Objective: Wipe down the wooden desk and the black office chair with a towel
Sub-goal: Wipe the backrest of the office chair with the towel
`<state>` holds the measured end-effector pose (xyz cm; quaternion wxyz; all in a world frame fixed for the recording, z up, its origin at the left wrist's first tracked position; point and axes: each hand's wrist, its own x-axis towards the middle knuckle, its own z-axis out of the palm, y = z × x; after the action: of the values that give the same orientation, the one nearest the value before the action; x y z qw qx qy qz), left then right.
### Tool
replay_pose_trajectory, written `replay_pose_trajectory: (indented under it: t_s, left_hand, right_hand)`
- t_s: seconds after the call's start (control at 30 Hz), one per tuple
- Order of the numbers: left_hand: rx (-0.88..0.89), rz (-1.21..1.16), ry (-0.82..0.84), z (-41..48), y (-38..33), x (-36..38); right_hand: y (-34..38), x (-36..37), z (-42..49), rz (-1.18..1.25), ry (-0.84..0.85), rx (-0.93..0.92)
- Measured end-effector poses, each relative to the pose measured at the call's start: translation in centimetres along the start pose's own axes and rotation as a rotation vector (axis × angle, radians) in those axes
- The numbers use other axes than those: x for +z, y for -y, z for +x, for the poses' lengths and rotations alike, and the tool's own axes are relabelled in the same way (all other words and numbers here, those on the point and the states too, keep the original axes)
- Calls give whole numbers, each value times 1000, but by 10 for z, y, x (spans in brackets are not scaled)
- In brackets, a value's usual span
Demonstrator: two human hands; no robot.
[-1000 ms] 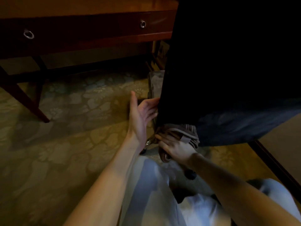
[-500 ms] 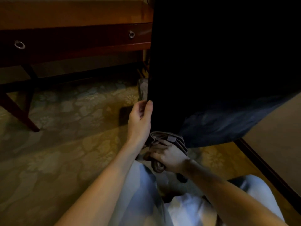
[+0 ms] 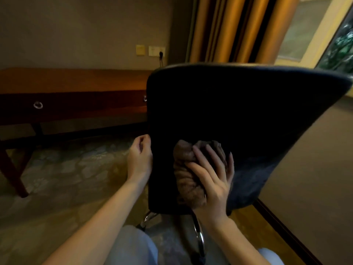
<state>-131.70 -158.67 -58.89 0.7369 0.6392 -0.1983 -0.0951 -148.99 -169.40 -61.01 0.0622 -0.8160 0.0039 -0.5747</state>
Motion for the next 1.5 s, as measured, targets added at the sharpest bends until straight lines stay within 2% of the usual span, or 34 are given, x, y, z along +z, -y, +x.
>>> replay_pose_trajectory:
  t_s: [0.2, 0.3, 0.4, 0.47, 0.53, 0.63, 0.73, 0.8, 0.87, 0.93, 1.07, 1.17, 1.3, 1.43, 1.5]
  left_hand:
    - [55, -57, 12, -20, -38, 4]
    - [58, -60, 7, -17, -65, 10]
    - [79, -67, 0, -11, -91, 23]
    - [42, -80, -7, -11, -102, 34]
    - [14, -114, -26, -10, -107, 37]
    - [1, -101, -40, -11, -113, 41]
    - [28, -87, -47, -3, -113, 36]
    - [33, -90, 5, 3, -107, 33]
    - [19, -132, 13, 3, -106, 34]
    - [11, -149, 8, 3, -106, 41]
    - [18, -160, -11, 3, -103, 47]
    - [25, -207, -8, 11, -93, 42]
    - [33, -196, 5, 9, -89, 43]
    - [29, -204, -34, 4, -93, 47]
    - [10, -209, -35, 1, -96, 47]
  right_hand:
    - [-2, -20, 42, 93, -307, 174]
    - [-16, -41, 60, 172, -400, 291]
    - [-37, -70, 69, 187, -520, 458]
    - [-51, -98, 72, 99, -599, 583]
    - [-87, -117, 65, 27, -663, 727]
    - [-141, -152, 55, 67, -753, 929]
    - [-168, -182, 56, 30, -772, 1049]
    - [-204, -183, 55, 116, -764, 1148]
    - [-298, -164, 23, 258, -743, 1255]
    - [-340, -145, 16, 304, -726, 1311]
    - [-245, -136, 77, 364, -680, 1287]
    - [-208, -115, 85, 293, -674, 1192]
    - [-118, -62, 81, 406, -656, 1209]
    - [-51, -37, 51, 552, -384, 1028]
    - [-45, -53, 45, 565, -384, 970]
